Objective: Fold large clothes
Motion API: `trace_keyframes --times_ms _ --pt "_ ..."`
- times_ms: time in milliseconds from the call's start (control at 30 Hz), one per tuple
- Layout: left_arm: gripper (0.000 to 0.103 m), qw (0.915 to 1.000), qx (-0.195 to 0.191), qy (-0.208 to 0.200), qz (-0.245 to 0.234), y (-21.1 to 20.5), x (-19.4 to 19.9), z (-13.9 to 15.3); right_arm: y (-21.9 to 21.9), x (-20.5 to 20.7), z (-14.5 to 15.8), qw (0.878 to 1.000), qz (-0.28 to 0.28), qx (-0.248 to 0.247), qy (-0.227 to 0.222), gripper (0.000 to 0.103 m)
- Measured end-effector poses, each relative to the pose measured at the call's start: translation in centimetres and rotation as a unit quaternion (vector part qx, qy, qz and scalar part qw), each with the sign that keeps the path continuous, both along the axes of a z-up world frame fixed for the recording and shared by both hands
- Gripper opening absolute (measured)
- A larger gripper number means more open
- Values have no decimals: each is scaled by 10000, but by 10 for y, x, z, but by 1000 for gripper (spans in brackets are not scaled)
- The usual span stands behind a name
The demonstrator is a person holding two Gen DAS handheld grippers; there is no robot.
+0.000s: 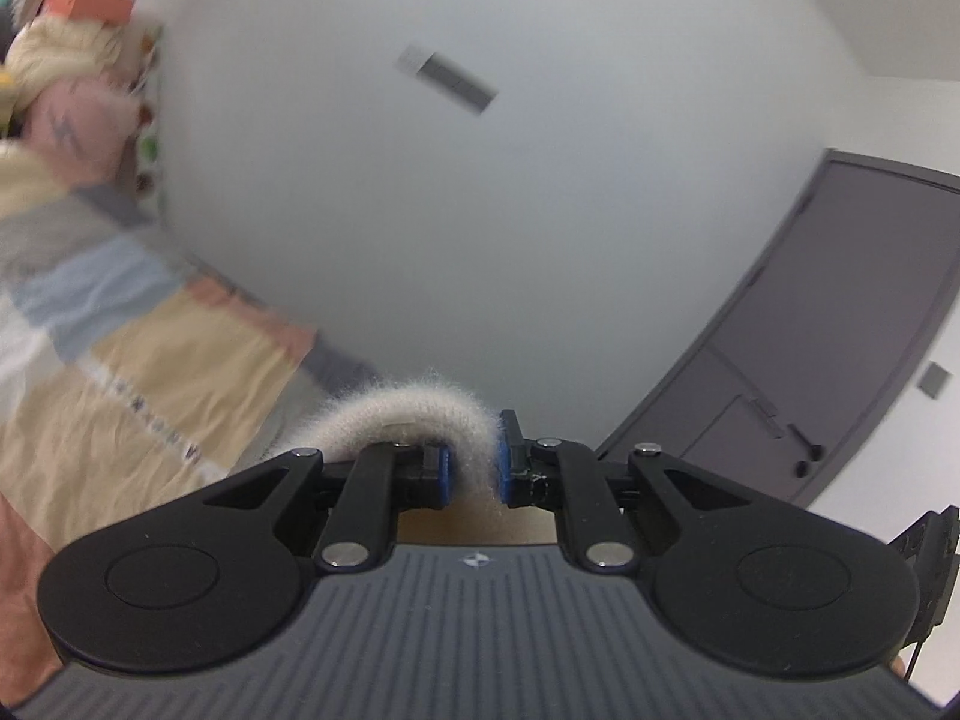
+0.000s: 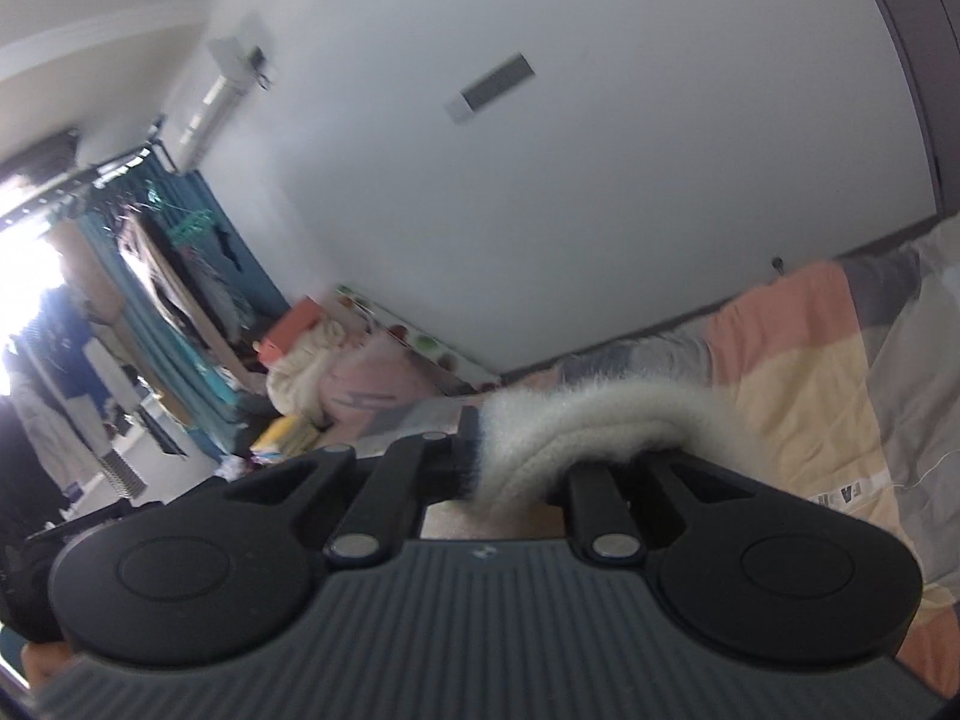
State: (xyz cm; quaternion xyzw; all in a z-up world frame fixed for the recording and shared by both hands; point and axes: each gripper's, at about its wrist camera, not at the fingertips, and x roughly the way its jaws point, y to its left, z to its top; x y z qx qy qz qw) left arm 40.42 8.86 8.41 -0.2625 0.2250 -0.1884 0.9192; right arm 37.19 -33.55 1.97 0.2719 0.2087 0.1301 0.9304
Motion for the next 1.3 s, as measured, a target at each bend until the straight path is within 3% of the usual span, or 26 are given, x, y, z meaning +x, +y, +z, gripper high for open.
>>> trace_keyframes --times_ms 200,333,500,633,700,767,800,833,867,900,967,1133,1300 --pt "16 9980 1 602 210 7 81 -96 11 73 -67 9997 16 25 257 13" --pt "17 9966 138 754 293 6 114 -156 25 109 -112 9977 38 -330 592 13" --pt "19 9924 536 1094 145 -4 150 -216 19 137 -177 9937 -98 -236 1095 13" --pt "23 9858 720 1517 49 -9 161 -247 14 140 -206 9912 -167 -62 1313 14" --pt "30 9860 822 1450 -34 -12 158 -246 6 139 -210 9905 -172 148 1358 14" --pt "49 9865 757 1451 -85 -12 151 -239 1 135 -209 9897 -162 310 1386 14" --pt "64 9866 710 1465 -89 -12 148 -234 1 133 -207 9896 -134 307 1397 14" --pt "68 9870 679 1457 -89 -12 143 -228 2 132 -204 9898 -63 281 1397 16" --pt "68 9875 667 1425 -114 -13 135 -221 3 128 -200 9900 85 261 1383 27" --pt "68 9875 674 1416 -140 -15 128 -214 5 124 -195 9905 202 212 1345 46" --pt "68 9878 676 1389 -177 -17 112 -201 10 111 -183 9926 263 26 1183 64" --pt "68 9867 1025 1244 -211 -24 55 -174 18 65 -151 9945 519 -371 835 65" --pt "68 9823 1148 1477 -115 -24 5 -163 28 14 -120 9936 621 -783 521 65"
